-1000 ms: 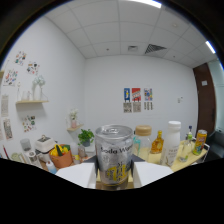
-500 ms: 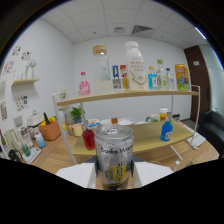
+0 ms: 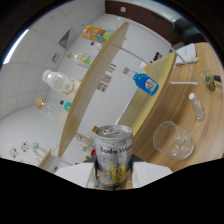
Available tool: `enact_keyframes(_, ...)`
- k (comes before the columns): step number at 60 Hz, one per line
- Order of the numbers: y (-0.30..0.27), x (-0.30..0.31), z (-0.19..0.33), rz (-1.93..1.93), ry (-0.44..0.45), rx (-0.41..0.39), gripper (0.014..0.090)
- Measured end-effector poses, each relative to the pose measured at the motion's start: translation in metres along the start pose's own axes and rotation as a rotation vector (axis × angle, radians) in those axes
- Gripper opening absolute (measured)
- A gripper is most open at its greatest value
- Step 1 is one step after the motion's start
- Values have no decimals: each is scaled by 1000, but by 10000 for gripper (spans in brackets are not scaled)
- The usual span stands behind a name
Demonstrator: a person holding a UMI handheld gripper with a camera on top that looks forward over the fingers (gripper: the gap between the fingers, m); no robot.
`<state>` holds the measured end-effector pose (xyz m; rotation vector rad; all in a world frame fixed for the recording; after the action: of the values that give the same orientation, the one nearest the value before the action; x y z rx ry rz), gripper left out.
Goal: Make me a cup of Mojito.
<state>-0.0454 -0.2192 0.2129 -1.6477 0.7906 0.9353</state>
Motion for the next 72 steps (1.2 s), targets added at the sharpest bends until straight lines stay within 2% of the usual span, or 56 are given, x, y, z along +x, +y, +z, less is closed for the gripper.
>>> enact_keyframes(12, -29, -8, 0, 515, -131, 59, 500)
enact_keyframes(25, -42, -7, 0, 944, -260, 43, 498)
enact_keyframes(36, -46, -4, 3, 1118, -305, 48, 500)
enact_keyframes(44, -45, -2, 4, 1123, -290, 40, 499)
enact_keyframes(52, -44, -7, 1, 898, -235, 51, 499)
enact_keyframes(62, -48, -32, -5, 172, -101, 112, 503)
enact_keyframes(72, -40, -48, 0, -415, -14, 162, 506)
